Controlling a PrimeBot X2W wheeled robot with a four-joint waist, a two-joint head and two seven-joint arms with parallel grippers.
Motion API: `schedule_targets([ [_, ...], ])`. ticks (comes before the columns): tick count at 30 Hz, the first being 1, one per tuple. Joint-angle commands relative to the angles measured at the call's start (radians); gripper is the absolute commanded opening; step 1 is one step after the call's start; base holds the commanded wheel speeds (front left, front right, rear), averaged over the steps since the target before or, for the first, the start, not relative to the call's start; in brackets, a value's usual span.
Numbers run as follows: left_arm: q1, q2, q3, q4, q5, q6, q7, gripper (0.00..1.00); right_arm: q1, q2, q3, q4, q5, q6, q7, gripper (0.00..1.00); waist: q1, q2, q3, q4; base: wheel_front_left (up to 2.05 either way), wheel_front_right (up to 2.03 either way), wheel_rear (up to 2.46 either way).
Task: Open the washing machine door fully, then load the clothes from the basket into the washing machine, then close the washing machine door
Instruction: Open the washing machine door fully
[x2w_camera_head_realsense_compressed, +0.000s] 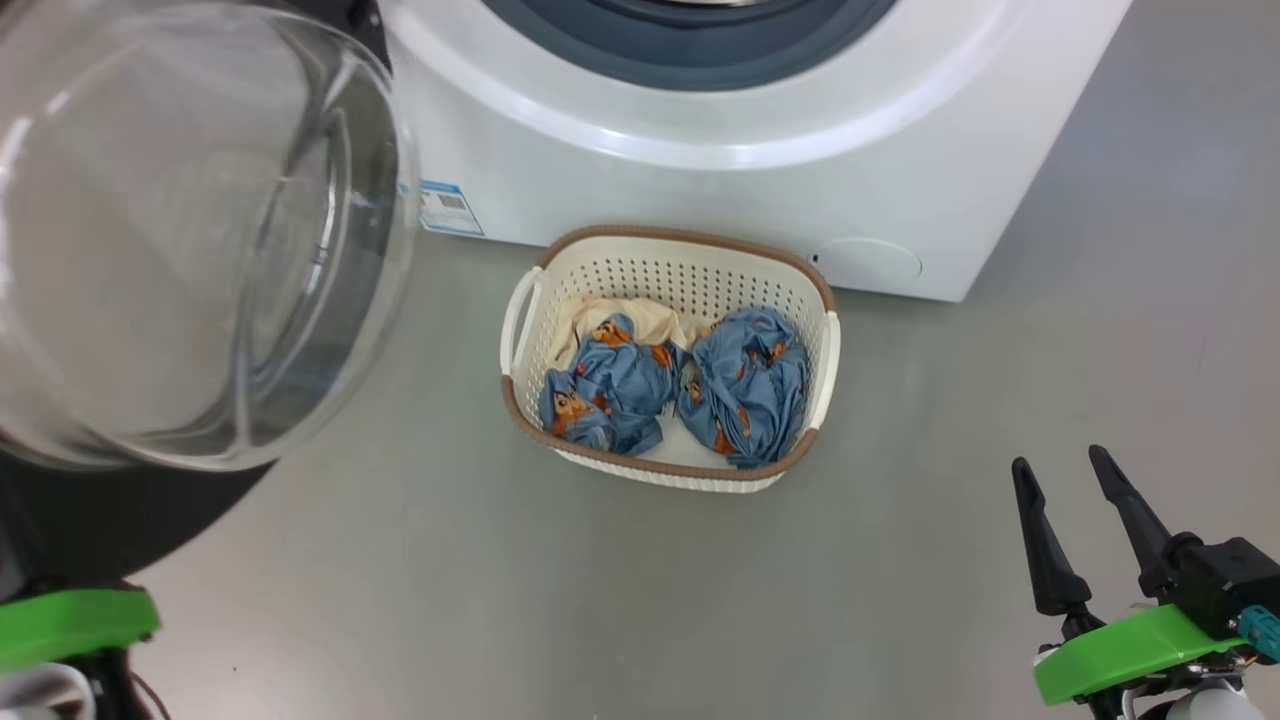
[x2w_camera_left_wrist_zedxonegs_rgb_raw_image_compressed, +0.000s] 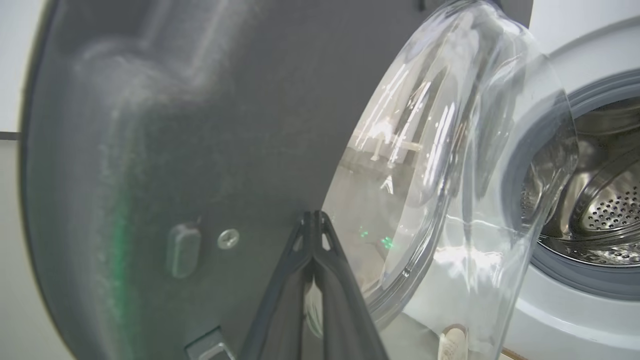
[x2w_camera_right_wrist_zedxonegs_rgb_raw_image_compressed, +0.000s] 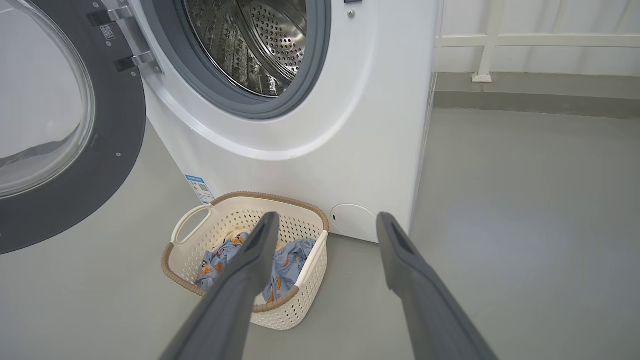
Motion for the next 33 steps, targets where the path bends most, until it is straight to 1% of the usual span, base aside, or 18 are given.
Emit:
schedule_targets([
  [1, -0.043, 0.039, 0.069, -0.012, -0.009, 0.014, -0.002, 0.0, -0.025, -0.012, 0.027, -0.028, 0.01, 0.002, -0.012, 1.0, 0.0, 0.0, 0.021, -0.011, 0.0, 0.0, 0.0],
  [3, -0.065, 0.04, 0.105, -0.003, -0.009, 0.012, -0.002, 0.0, -0.03, -0.014, 0.03, -0.03, 0.01, 0.002, -0.012, 1.0, 0.0, 0.0, 0.03, -0.015, 0.0, 0.0, 0.0],
  [8, -0.119, 0.064, 0.172, 0.051, 0.003, -0.012, -0.002, 0.0, -0.046, -0.016, 0.041, -0.035, 0.012, 0.002, -0.006, 1.0, 0.0, 0.0, 0.049, -0.027, 0.0, 0.0, 0.0],
  [14, -0.199, 0.107, 0.251, 0.125, 0.023, -0.037, -0.002, 0.0, -0.058, -0.026, 0.038, -0.048, 0.013, 0.002, 0.003, 1.0, 0.0, 0.0, 0.072, -0.034, 0.0, 0.0, 0.0],
  [20, -0.259, 0.14, 0.299, 0.193, 0.062, -0.065, -0.002, 0.0, -0.066, -0.032, 0.038, -0.058, 0.016, 0.002, 0.012, 1.0, 0.0, 0.0, 0.087, -0.04, 0.0, 0.0, 0.0],
  [28, -0.283, 0.144, 0.335, 0.228, 0.104, -0.088, -0.002, 0.0, -0.069, -0.024, 0.038, -0.051, 0.021, 0.002, 0.011, 1.0, 0.0, 0.0, 0.08, -0.047, 0.0, 0.0, 0.0],
  [33, -0.264, 0.121, 0.35, 0.183, 0.131, -0.104, -0.002, 0.0, -0.069, -0.017, 0.036, -0.043, 0.023, 0.002, 0.006, 1.0, 0.0, 0.0, 0.067, -0.049, 0.0, 0.0, 0.0],
])
